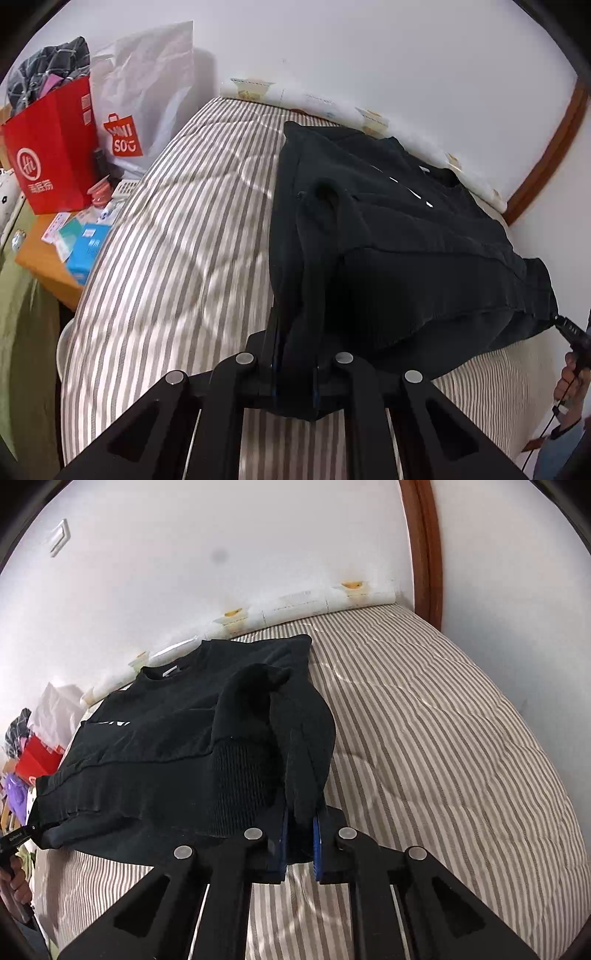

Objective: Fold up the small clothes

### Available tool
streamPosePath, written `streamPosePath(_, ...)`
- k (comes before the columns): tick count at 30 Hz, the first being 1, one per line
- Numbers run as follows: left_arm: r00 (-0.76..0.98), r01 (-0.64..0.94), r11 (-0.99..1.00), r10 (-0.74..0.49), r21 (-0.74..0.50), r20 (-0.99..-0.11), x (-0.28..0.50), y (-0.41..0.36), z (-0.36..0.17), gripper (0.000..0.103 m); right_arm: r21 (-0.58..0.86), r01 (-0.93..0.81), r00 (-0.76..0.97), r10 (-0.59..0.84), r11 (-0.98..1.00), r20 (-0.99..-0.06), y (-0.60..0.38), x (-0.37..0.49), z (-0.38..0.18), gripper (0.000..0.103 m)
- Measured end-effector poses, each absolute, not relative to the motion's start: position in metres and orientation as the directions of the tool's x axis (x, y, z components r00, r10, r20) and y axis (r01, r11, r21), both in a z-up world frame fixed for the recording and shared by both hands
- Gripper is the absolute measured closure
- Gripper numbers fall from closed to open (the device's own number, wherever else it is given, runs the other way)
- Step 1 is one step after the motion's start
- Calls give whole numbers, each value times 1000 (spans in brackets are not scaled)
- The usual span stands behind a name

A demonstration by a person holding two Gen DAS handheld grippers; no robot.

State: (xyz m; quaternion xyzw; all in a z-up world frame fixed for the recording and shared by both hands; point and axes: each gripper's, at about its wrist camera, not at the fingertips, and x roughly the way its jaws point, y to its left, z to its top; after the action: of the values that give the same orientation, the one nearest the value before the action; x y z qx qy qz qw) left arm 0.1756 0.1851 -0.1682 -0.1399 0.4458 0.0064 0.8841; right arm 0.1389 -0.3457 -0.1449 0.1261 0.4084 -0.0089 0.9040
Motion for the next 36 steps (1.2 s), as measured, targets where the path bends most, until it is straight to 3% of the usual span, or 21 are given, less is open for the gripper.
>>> streamPosePath(10,603,-99,980,-81,-175,-794,118,162,-171,91,181,132,639,56,974,-767,-354,93,-153,93)
streamPosePath(16,605,-92,980,-86,-176,-792,117,164,-170,89,98,160,596,-17,982,-803,-353,87,-149,87)
streamPosePath(20,614,-97,979,-84,-180,-785,113,166,-167,85,57,173,626,-65,983,-777,-349,72,-129,87)
streamPosePath(25,641,-93,984,-58,-152,-766,107,167,-160,83,68,117,666,-27,991,-745,-325,62,-113,78)
streamPosePath(28,675,-96,982,-55,-162,-736,99,172,-150,77,67,80,664,-3,995,-747,-305,62,-115,78)
streamPosePath(31,703,-77,978,-84,-193,-706,94,177,-139,62,74,54,644,21,996,-765,-286,64,-123,78)
streamPosePath(36,724,-34,973,-134,-229,-676,86,178,-131,61,89,1,621,69,996,-781,-258,66,-137,78)
